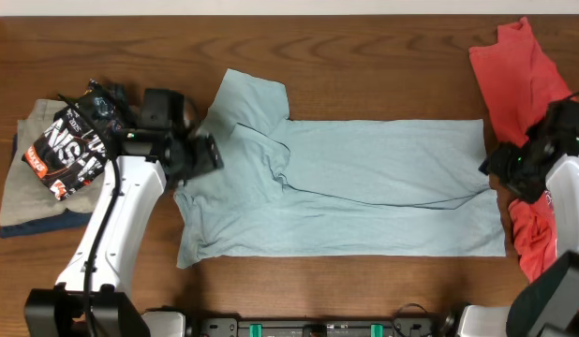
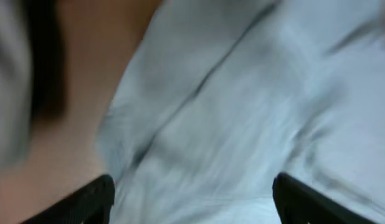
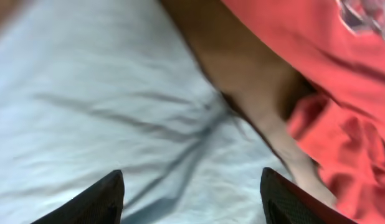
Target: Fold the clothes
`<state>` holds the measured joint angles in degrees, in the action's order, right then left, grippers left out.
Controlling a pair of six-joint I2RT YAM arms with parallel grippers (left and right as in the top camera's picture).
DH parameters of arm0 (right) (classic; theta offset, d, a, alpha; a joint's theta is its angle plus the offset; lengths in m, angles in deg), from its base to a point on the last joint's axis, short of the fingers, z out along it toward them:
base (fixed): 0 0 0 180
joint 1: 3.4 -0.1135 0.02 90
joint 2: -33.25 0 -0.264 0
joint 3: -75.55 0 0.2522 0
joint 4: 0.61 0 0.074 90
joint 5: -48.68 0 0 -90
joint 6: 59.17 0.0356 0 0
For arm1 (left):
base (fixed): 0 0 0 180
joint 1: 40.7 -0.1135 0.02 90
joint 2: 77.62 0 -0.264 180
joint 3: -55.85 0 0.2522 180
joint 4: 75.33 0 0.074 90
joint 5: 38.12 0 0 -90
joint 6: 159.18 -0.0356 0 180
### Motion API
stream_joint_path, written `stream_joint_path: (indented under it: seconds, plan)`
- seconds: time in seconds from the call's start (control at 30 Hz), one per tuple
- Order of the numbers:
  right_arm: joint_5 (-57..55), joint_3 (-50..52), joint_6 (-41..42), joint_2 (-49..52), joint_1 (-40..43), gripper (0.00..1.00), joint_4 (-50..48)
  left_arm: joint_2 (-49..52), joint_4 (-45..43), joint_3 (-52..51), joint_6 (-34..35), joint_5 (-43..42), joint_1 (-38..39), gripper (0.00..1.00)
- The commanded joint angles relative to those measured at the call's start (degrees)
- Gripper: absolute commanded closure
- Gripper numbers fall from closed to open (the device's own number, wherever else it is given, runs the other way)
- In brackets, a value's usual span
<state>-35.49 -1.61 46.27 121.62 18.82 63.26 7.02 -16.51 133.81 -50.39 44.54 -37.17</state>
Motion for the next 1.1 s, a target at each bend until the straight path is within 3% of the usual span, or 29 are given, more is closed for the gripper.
stream_joint_path:
  seconds: [0.0,0.23,0.43,0.6,0.77,0.9,1.07]
  plan:
    - [7.54,-0.55,-4.98,-1.44,0.22,0.32,-0.39,2.97,-4.28,2.54,-5.51,-1.68,-0.02,0.18]
    - [9.88,-0.52,-6.56,-1.49,-0.55,0.31,-0.33,17.79,-8.52,16.15,-14.16,-1.64,-0.02,0.14]
    - [9.86,-0.52,-6.95,-1.49,-0.59,0.31,-0.04,31.36,-13.25,26.36,-14.71,-1.66,-0.81,0.13]
    - [9.84,-0.52,-6.97,-1.49,-0.59,0.31,-0.07,38.12,-18.05,28.28,-14.69,-2.51,-0.87,0.13]
    - [9.84,-0.52,-6.95,-1.49,-0.59,0.31,-0.68,41.77,-17.11,28.26,-13.99,-2.56,-0.81,0.14]
    - [9.84,-0.52,-6.95,-1.49,-0.59,0.31,-1.53,43.32,-15.06,28.22,-14.03,-4.37,-0.17,0.30]
    - [9.81,-0.50,-6.95,-1.42,-0.59,0.33,-2.86,43.54,-14.88,27.89,-14.05,-4.66,1.27,0.63]
